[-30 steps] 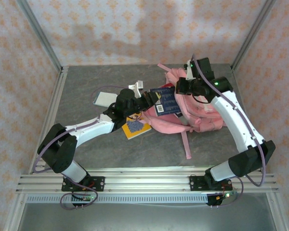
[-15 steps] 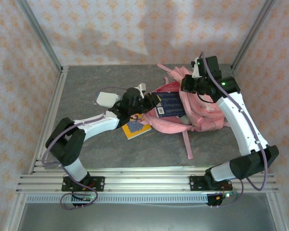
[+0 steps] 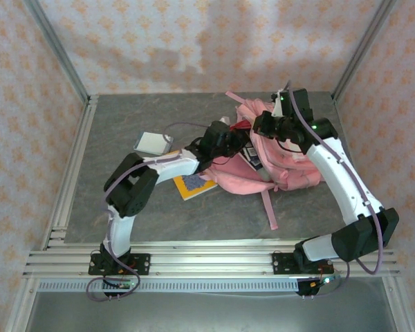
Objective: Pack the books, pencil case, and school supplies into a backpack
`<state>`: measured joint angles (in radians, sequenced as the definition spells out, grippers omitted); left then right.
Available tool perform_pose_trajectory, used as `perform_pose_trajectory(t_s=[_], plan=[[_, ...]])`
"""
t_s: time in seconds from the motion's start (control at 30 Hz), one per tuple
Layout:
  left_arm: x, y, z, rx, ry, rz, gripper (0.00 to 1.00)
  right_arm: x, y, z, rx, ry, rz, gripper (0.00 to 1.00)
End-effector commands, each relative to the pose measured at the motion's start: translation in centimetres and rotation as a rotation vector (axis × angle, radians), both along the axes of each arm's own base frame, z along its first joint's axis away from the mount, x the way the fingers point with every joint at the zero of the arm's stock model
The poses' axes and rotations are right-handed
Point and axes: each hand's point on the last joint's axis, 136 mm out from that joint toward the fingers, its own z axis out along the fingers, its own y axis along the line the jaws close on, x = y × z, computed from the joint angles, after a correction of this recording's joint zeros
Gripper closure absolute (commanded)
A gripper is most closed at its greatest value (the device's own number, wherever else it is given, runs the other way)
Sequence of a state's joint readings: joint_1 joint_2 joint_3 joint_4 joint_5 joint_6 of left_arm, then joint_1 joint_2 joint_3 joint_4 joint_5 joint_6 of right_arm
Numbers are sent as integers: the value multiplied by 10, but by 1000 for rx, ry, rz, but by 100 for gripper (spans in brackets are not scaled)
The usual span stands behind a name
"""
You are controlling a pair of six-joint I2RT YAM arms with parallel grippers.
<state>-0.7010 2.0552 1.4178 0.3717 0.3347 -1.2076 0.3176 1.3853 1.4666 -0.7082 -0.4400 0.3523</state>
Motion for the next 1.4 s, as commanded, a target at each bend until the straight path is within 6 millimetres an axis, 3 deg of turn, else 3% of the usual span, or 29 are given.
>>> perform_pose_trajectory(t_s=[0.0,0.1,0.2,0.4,0.63,0.8,0.87,1.0,1.07,1.23,1.37], plan=[[11,-26,9,-18,-31,0,98,9,3,35,93,-121,-28,100],[17,-47,-3,-8,-9,-41,90,12,2,32,99,-125,-49,100],[16,-54,-9,-11,8,-64,73,14,-2,28,84,-125,-70,100],[8,-34,15,34,-32,-82,50,17,-19,22,13,-132,-116,100],[-12,3,38,109,-64,-98,40,23,-47,2,-81,-120,-208,100],[-29,41,46,137,-53,-83,40,30,-60,-19,-169,-94,-246,100],[-39,59,39,196,-33,-65,40,31,-58,-26,-175,-76,-237,100],[-67,119,19,488,16,-7,42,31,-41,-40,-141,-35,-164,65],[-82,144,16,548,3,23,42,28,-36,-42,-157,-44,-145,57],[-116,194,2,579,27,96,42,17,-16,-43,-243,-81,-88,48],[-141,231,-13,629,85,165,42,4,16,-46,-317,-113,-24,47]])
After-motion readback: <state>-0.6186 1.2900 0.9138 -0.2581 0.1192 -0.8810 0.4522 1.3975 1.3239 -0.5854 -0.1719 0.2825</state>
